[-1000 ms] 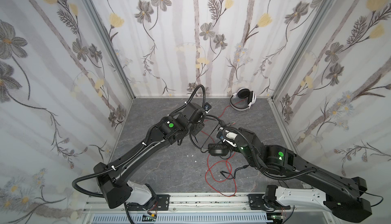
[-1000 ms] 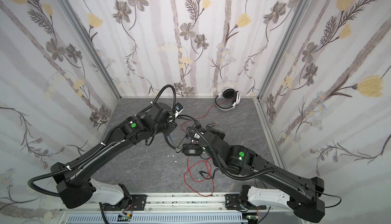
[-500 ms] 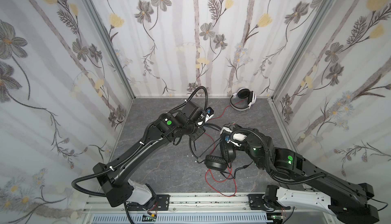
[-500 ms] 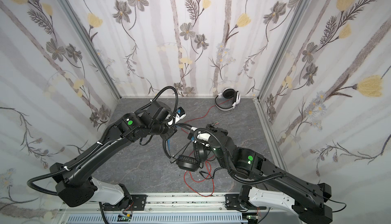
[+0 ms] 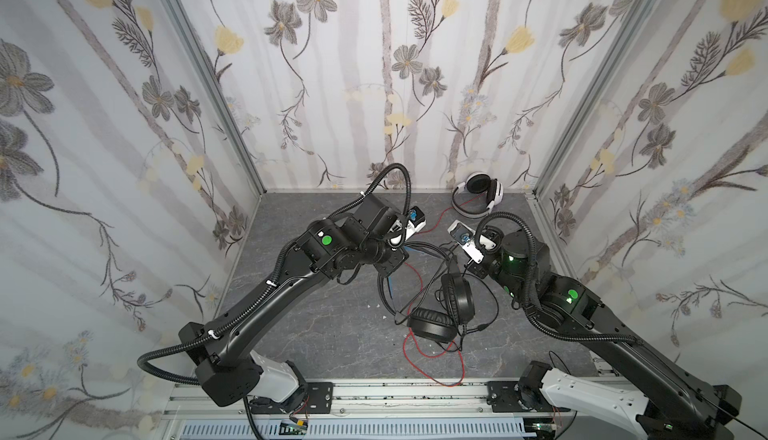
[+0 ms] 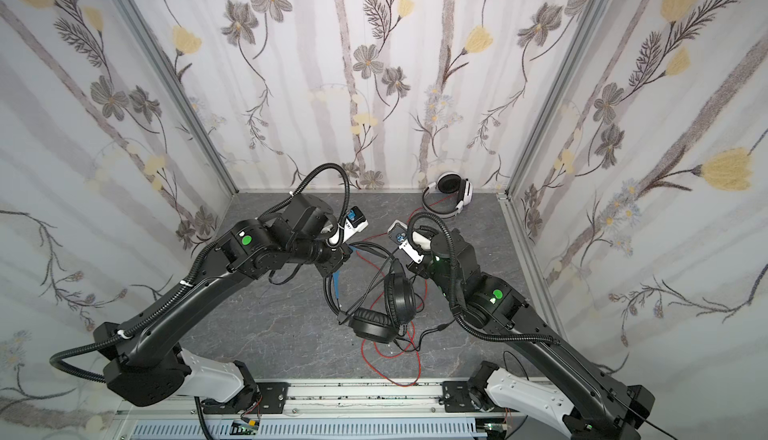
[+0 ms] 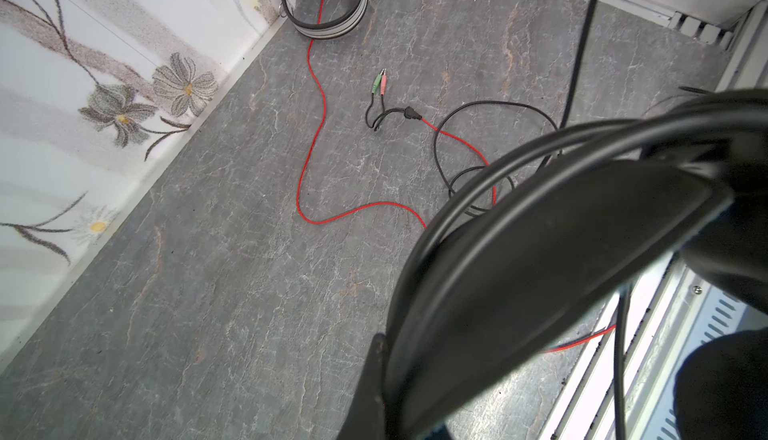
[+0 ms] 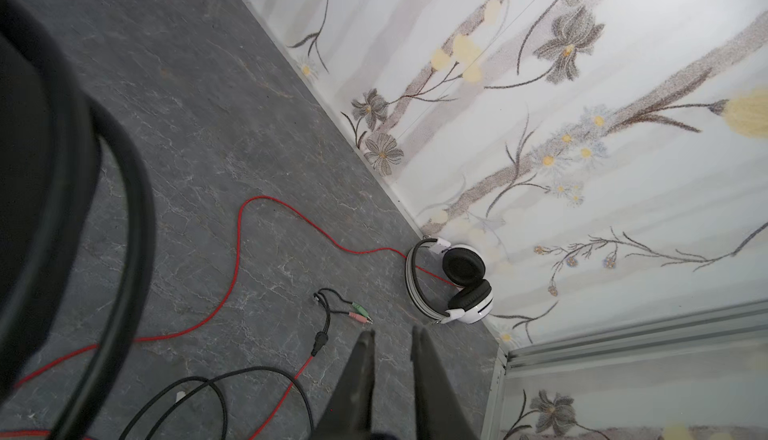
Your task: Wrap the headphones
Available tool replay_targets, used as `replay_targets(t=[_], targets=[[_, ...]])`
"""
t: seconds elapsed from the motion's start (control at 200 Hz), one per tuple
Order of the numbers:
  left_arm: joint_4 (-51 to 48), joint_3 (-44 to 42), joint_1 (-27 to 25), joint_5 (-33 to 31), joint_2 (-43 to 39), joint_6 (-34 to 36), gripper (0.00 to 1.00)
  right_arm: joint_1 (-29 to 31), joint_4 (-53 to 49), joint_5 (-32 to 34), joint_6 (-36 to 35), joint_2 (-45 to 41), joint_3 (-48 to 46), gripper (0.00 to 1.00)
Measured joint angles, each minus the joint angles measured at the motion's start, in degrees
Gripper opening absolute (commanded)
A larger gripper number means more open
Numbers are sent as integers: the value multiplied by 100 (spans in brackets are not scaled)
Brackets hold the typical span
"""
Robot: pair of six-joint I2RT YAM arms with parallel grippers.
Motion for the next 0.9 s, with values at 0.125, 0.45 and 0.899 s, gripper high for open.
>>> replay_targets(t=[0.125, 0.45, 0.899], targets=[[2, 116, -17, 122, 0, -72, 0, -308, 269, -474, 306, -61, -188, 20], [68, 730, -15, 433, -13, -361, 0, -1023, 970, -1847, 1198, -155, -568, 22], [341, 1735, -15, 726, 105, -883, 0, -1611, 2256, -3348, 2446, 24, -914, 25]])
